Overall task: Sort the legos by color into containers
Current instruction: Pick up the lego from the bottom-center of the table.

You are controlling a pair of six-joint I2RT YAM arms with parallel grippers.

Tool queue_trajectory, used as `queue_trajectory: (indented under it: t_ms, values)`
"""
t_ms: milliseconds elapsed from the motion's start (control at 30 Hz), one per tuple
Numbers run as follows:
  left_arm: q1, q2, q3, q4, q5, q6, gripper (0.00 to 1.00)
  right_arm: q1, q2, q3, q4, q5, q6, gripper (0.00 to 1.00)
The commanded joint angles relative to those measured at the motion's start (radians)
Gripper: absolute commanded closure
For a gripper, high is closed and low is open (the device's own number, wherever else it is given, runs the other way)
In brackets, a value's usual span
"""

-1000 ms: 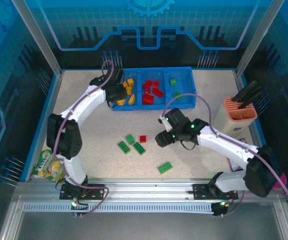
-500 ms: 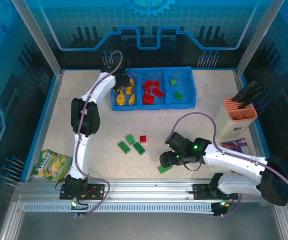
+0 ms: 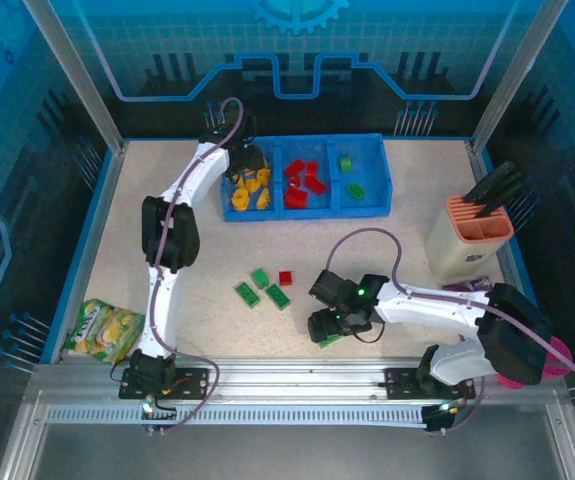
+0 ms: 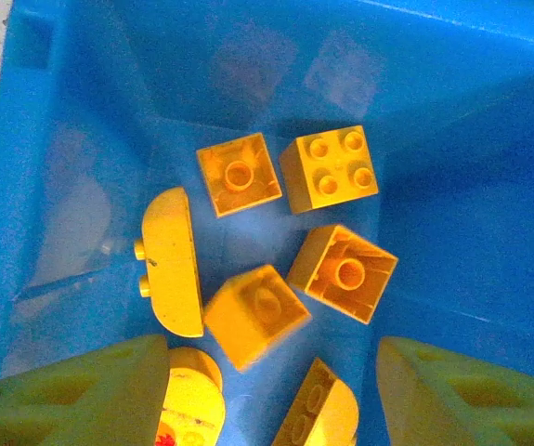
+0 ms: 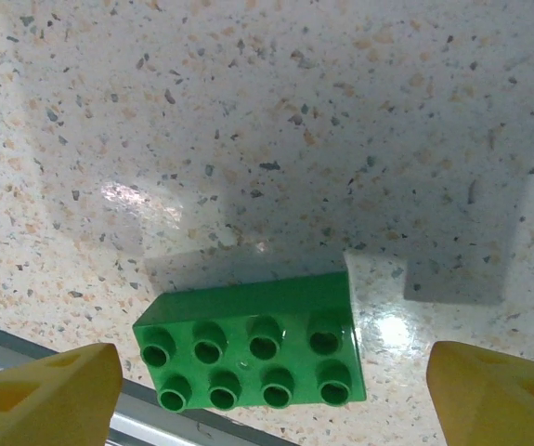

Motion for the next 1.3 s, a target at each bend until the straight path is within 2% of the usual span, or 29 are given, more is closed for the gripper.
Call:
queue_trajectory:
  t_ms: [0, 200, 300, 467, 533, 600, 767, 900, 1000, 1167, 1267]
  values:
    - [0.009, -0.049, 0.014, 0.004, 0.033, 0.029, 0.37, 0.026, 0.014, 0.038, -0.001, -0.008, -0.025, 0.13]
    - [0.010, -0.121, -0.052, 0.032, 0.054, 0.038, 0.35, 0.064, 0.091, 0.077, -0.046, 0.014, -0.089, 0.10]
    - [0.011, -0.158, -0.071, 0.041, 0.063, 0.045, 0.28, 0.085, 0.131, 0.091, -0.060, 0.022, -0.104, 0.10]
    - [0.010, -0.228, -0.093, 0.059, 0.090, 0.057, 0.23, 0.106, 0.207, 0.117, -0.095, 0.049, -0.122, 0.11]
    - [0.010, -0.259, -0.103, 0.069, 0.110, 0.059, 0.21, 0.110, 0.233, 0.126, -0.111, 0.063, -0.128, 0.16]
    - [0.010, -0.293, -0.118, 0.079, 0.121, 0.061, 0.20, 0.117, 0.249, 0.126, -0.125, 0.085, -0.128, 0.26]
    - [0.010, -0.356, -0.132, 0.046, 0.091, 0.065, 0.17, 0.121, 0.260, 0.143, -0.122, 0.109, -0.128, 0.45]
    - [0.010, -0.435, -0.164, 0.002, 0.091, 0.076, 0.16, 0.109, 0.254, 0.147, -0.132, 0.133, -0.159, 0.53]
    - [0.010, -0.565, -0.291, 0.028, 0.109, 0.093, 0.14, 0.033, 0.195, 0.153, -0.151, 0.159, -0.219, 0.54]
    - [0.011, -0.845, -0.667, 0.162, 0.098, 0.144, 0.04, -0.245, 0.016, 0.186, -0.083, 0.133, -0.367, 0.54]
    - [0.012, -0.947, -0.816, 0.160, 0.088, 0.173, 0.02, -0.403, 0.003, 0.279, -0.034, 0.139, -0.469, 0.54]
